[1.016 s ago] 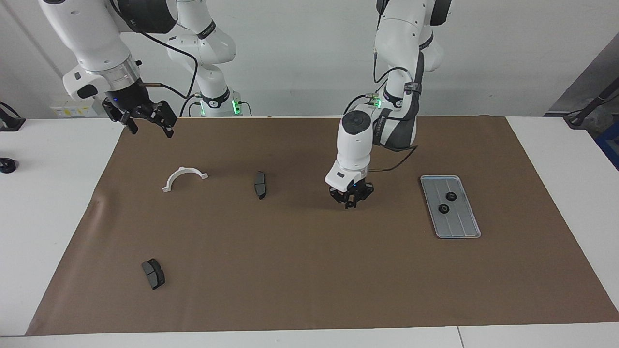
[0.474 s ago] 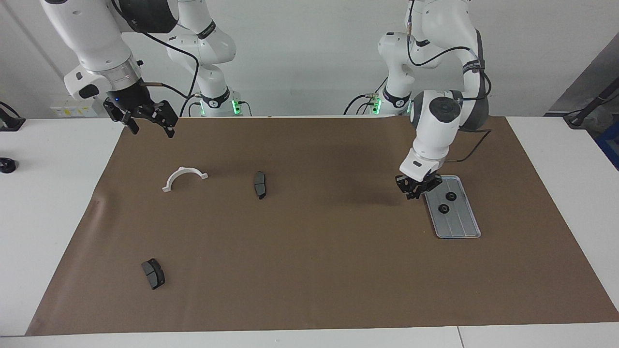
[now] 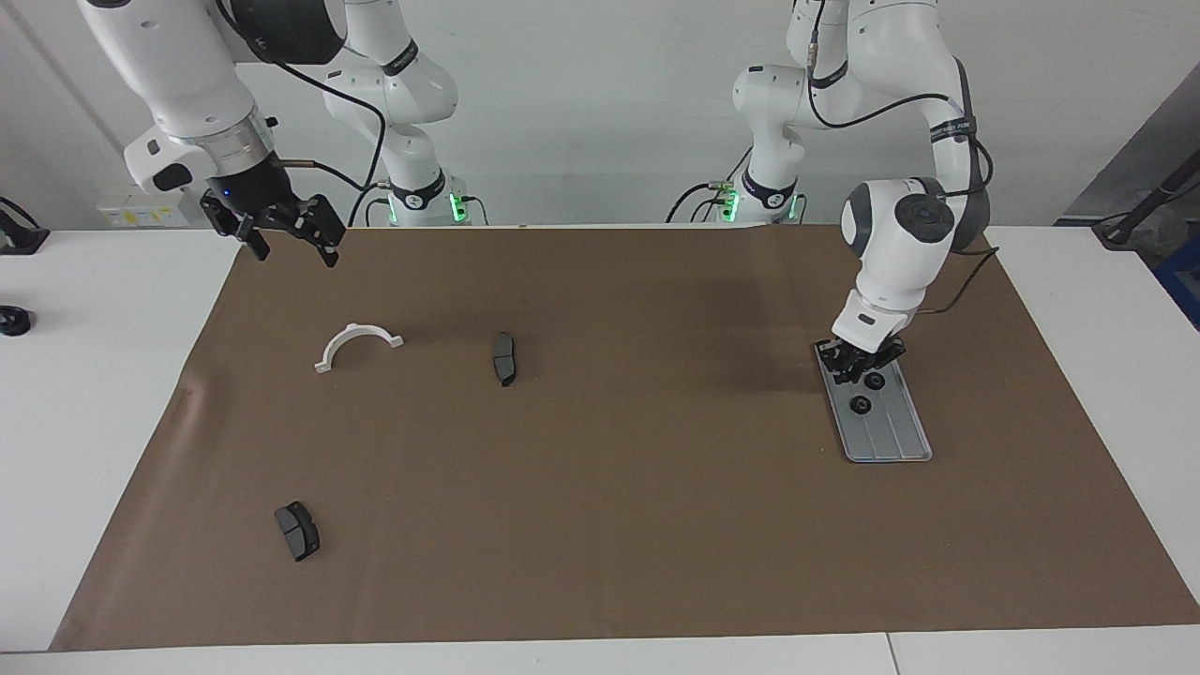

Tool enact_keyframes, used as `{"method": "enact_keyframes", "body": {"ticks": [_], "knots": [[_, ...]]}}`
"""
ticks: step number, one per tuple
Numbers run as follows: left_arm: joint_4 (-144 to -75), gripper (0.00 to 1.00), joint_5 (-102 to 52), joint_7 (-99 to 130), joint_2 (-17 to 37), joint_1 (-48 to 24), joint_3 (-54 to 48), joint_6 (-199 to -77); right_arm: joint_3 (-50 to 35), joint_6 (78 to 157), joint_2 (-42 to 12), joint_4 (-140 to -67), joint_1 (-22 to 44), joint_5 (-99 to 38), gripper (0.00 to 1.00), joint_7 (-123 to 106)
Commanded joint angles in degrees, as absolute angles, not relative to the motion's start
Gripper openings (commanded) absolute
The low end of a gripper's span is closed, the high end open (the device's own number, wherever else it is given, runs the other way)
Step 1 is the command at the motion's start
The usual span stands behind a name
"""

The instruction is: Pick bearing gear from pile to tray

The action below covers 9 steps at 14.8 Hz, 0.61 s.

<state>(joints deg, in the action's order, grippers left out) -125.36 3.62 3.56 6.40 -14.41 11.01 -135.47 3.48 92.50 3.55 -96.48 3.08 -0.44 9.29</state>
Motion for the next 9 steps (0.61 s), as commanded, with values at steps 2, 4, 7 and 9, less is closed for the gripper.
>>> {"method": "enact_keyframes", "body": {"ticks": [2, 4, 7, 9], "knots": [[-132.52, 0.05, 4.31, 1.32, 3.52, -12.22, 10.37, -140.35, 3.43, 92.55, 4.83, -97.74, 2.99, -1.23, 1.00, 9.49], [-134.73, 0.10, 4.31, 1.32, 2.90, -11.52, 10.37, -142.81, 3.43, 92.55, 4.83, -97.82, 2.99, -1.23, 1.00, 9.49], [-134.65, 0.65, 4.31, 1.32, 2.90, -11.69, 10.28, -142.56, 3.43, 92.55, 4.83, -97.82, 2.99, -1.23, 1.00, 9.49], [-133.77, 1.00, 4.31, 1.06, 2.99, -12.04, 10.28, -141.16, 3.43, 92.55, 4.83, -97.82, 2.99, -1.23, 1.00, 9.49]]}}
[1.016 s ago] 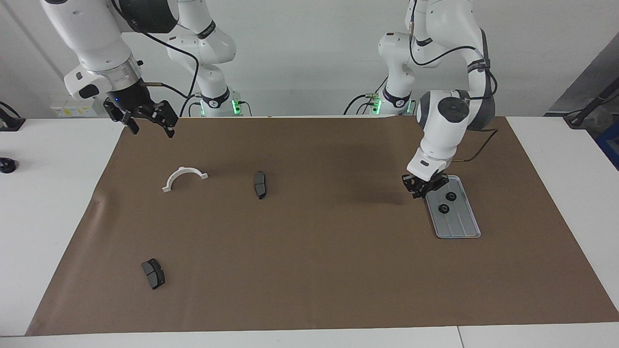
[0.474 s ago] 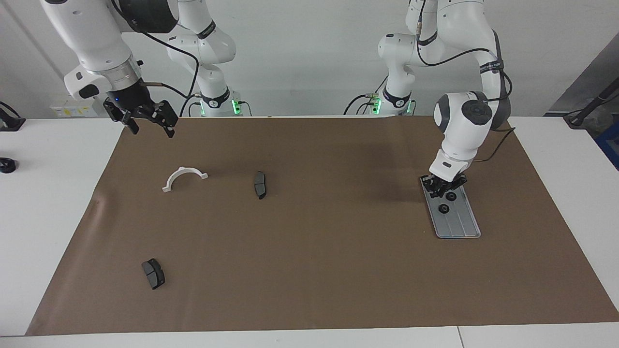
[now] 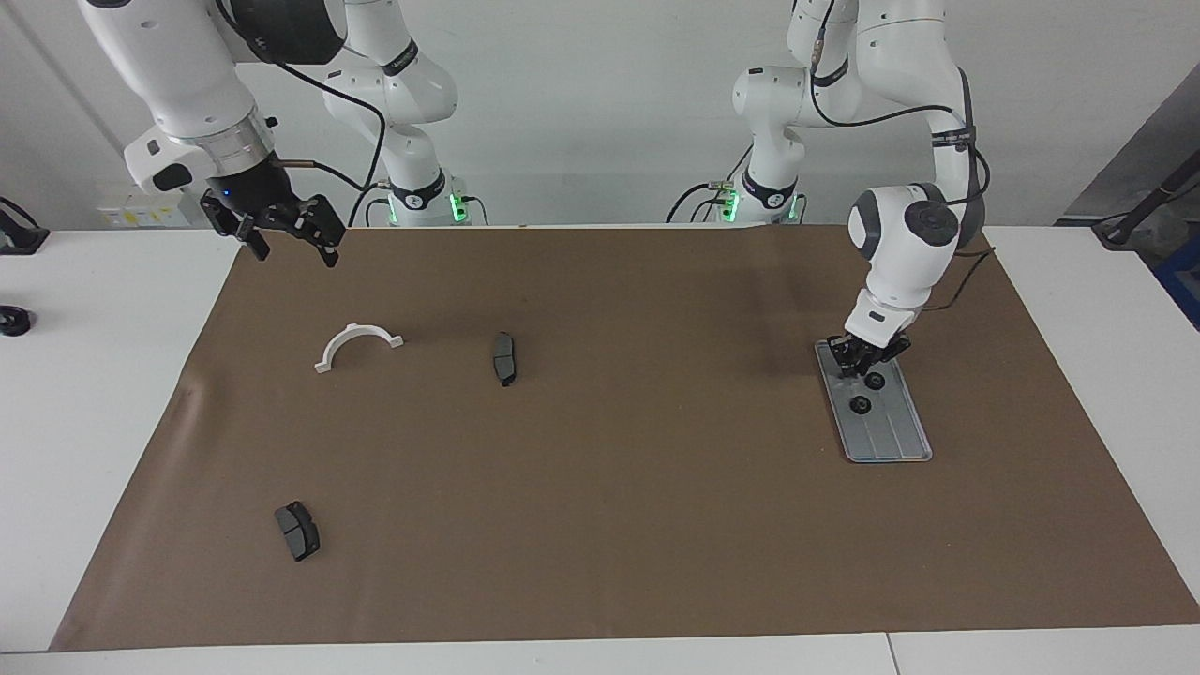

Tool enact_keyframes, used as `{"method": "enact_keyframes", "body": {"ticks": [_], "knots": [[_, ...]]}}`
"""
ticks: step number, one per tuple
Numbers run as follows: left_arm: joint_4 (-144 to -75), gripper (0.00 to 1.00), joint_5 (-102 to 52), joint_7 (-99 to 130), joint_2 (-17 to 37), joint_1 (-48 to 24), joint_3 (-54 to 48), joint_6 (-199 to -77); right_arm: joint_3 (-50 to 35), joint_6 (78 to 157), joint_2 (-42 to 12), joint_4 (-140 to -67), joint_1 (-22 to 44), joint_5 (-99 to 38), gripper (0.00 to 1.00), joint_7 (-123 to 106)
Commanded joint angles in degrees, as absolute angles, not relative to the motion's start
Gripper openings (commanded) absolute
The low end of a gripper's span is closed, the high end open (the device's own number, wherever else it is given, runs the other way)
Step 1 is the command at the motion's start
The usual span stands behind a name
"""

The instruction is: Pick bearing gear from pile to tray

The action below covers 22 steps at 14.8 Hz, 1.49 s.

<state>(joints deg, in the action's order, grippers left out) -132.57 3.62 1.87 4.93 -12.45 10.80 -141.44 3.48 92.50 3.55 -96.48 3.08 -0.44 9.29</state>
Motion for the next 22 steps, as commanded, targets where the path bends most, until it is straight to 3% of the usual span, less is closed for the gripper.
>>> {"method": "enact_keyframes", "body": {"ticks": [1, 15, 17, 22], "knots": [[-132.38, 1.00, 4.31, 1.05, 2.90, -12.30, 10.37, -139.85, 3.43, 92.55, 4.83, -97.82, 2.99, -1.23, 1.00, 9.49], [-94.50, 1.00, 0.98, -5.78, 1.76, -10.64, 10.28, -99.86, 3.43, 92.55, 4.83, -97.82, 2.99, -1.23, 1.00, 9.49], [-93.43, 1.00, -0.17, -10.70, 1.50, -7.22, 10.20, -97.13, 3.43, 92.55, 4.83, -97.82, 2.99, -1.23, 1.00, 9.49], [-94.75, 1.00, -0.18, -12.39, -1.23, -7.56, 10.81, -96.77, 3.43, 92.55, 4.83, -97.82, 2.99, -1.23, 1.00, 9.49]]}}
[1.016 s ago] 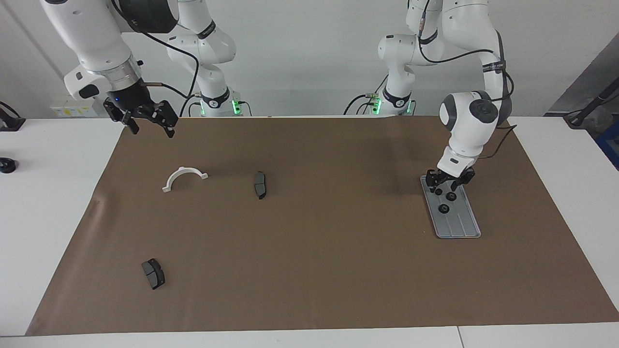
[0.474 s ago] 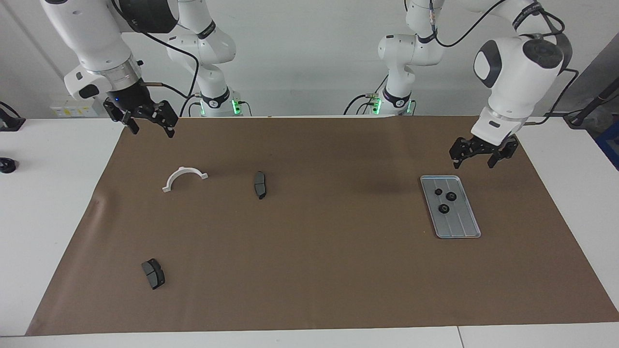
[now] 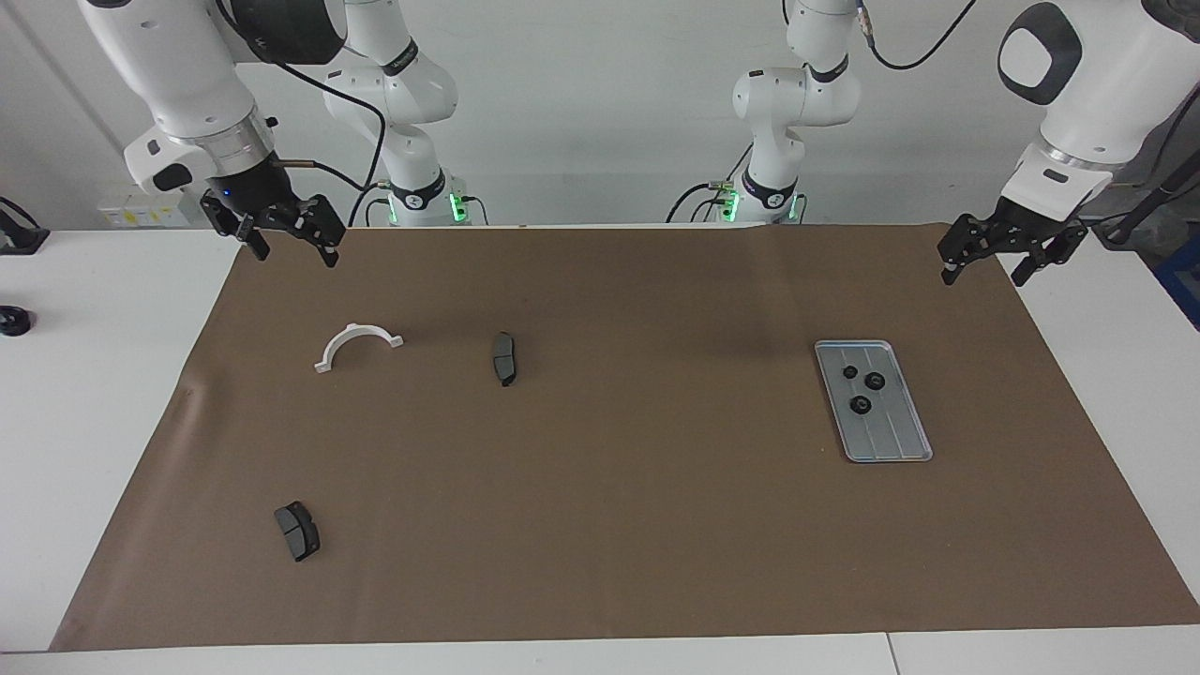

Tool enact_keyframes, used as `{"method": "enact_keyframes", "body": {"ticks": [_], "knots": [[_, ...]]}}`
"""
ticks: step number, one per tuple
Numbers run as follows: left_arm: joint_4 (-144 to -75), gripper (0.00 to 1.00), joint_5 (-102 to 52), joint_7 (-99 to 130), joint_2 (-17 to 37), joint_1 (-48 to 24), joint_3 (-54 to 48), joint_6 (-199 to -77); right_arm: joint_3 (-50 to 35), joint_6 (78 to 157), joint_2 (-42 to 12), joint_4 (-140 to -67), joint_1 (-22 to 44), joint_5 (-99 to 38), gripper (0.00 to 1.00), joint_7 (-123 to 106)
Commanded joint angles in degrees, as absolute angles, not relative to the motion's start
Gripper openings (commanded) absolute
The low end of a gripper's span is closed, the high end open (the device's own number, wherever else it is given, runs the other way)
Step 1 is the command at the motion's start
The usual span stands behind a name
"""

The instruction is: Pick bearing gear from pile to tray

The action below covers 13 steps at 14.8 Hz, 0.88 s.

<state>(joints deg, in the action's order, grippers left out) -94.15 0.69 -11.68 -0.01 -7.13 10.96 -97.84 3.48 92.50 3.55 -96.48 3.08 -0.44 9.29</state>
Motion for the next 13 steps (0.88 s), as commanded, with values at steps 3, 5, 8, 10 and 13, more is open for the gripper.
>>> {"method": "enact_keyframes", "body": {"ticks": [3, 5, 8, 10, 13], "knots": [[-94.22, 1.00, -0.18, -11.87, -1.32, -7.65, 10.37, -96.68, 3.51, 92.55, 4.83, -97.82, 2.99, -1.23, 1.00, 9.49], [-94.31, 1.00, -0.18, -11.69, -1.84, -6.77, 9.23, -95.89, 3.43, 92.55, 4.83, -97.74, 2.99, -1.23, 1.00, 9.49], [-94.22, 1.00, -0.18, -11.16, -2.02, -5.46, 6.78, -95.45, 3.43, 92.55, 4.83, -97.82, 2.99, -1.23, 1.00, 9.49], [-93.96, 1.00, -0.26, -11.25, -2.02, -3.35, 4.14, -94.23, 3.43, 92.55, 4.83, -97.73, 2.99, -1.23, 1.00, 9.49], [-92.21, 1.00, -0.26, -11.16, -1.67, -3.34, 3.08, -91.07, 3.43, 92.55, 4.83, -97.82, 2.99, -1.23, 1.00, 9.49]]}}
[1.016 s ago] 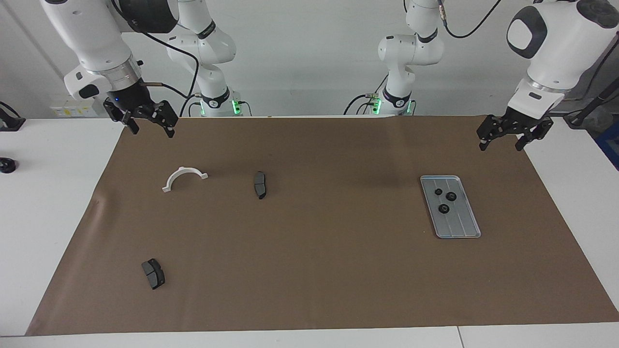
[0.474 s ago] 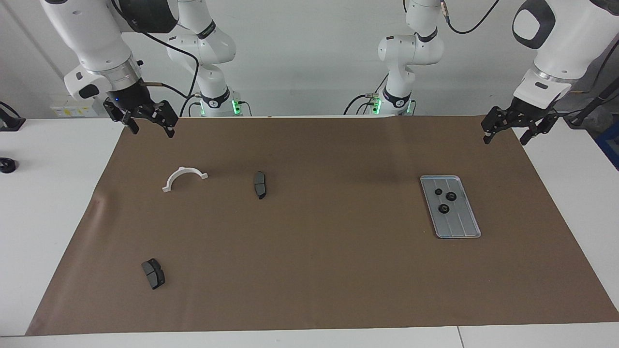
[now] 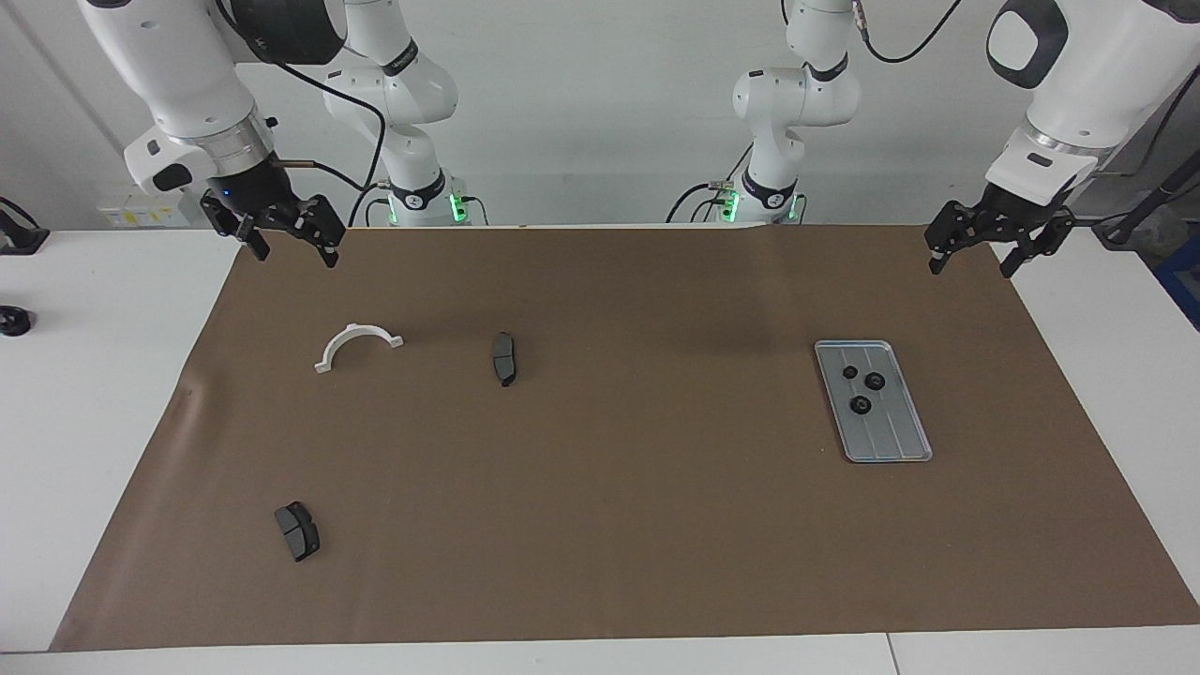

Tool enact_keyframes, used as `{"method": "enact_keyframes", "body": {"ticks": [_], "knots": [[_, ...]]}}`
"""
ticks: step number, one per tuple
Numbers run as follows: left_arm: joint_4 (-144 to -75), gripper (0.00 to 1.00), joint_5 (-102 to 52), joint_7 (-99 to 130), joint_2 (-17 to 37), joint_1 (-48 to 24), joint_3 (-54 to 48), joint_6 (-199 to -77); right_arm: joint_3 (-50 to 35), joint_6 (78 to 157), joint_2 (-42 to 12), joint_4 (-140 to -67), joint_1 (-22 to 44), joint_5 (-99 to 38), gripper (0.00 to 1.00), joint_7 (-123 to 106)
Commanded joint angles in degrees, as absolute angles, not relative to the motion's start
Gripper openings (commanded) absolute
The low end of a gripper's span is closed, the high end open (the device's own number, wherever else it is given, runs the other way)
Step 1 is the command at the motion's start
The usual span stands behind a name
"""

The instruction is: Pick bearing gear from pile to tray

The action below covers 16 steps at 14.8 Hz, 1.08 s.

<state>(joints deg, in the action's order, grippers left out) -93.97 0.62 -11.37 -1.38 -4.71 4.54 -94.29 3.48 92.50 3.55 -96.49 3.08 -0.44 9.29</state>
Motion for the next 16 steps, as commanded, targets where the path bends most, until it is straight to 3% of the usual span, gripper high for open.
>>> {"method": "enact_keyframes", "body": {"ticks": [1, 16], "knots": [[-91.50, 1.00, -0.70, -10.99, -1.41, -3.34, 3.08, -90.27, 3.43, 92.55, 4.83, -97.82, 2.99, -1.23, 1.00, 9.49], [-91.93, 1.00, 0.88, -7.74, -1.41, -3.78, 3.08, -90.61, 3.43, 92.55, 4.83, -97.82, 2.99, -1.23, 1.00, 9.49]]}}
